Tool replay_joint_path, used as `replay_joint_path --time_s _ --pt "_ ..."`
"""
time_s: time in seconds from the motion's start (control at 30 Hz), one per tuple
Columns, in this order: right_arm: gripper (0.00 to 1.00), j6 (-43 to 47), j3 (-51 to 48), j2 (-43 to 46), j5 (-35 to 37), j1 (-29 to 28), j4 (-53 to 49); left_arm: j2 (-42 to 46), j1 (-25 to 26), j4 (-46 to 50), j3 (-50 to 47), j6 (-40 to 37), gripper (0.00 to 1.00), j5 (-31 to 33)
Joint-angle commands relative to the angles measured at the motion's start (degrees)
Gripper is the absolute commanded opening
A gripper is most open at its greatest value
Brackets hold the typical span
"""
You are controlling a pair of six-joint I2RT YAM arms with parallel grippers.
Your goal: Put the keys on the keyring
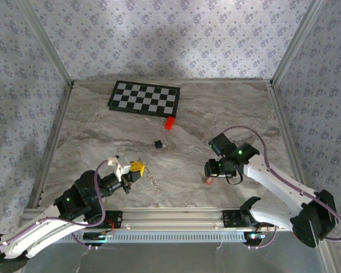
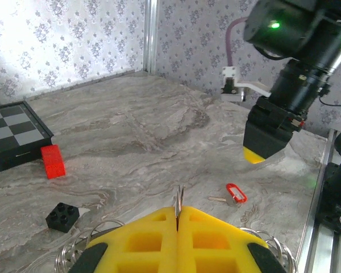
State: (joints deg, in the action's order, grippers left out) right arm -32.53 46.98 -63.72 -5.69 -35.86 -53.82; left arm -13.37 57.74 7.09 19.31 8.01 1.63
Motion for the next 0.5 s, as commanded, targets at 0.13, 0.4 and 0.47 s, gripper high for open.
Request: replay_joint_path --time_s 0.13,0.4,0.47 --pt "0.47 9.11 0.79 -10.37 -12.94 3.10 -0.76 0.89 -0.17 -3.91 0.78 0.00 0.00 -2.25" --pt "0.47 9.59 -0.96 -16.40 -13.62 5.86 6.23 0.95 -0.10 -4.27 0.51 0.25 0.00 -2.83" --pt "0.46 9.76 -1.41 -17.30 -13.12 5.83 7.03 0.89 -0.19 -4.43 0.32 0.16 0.00 -2.77"
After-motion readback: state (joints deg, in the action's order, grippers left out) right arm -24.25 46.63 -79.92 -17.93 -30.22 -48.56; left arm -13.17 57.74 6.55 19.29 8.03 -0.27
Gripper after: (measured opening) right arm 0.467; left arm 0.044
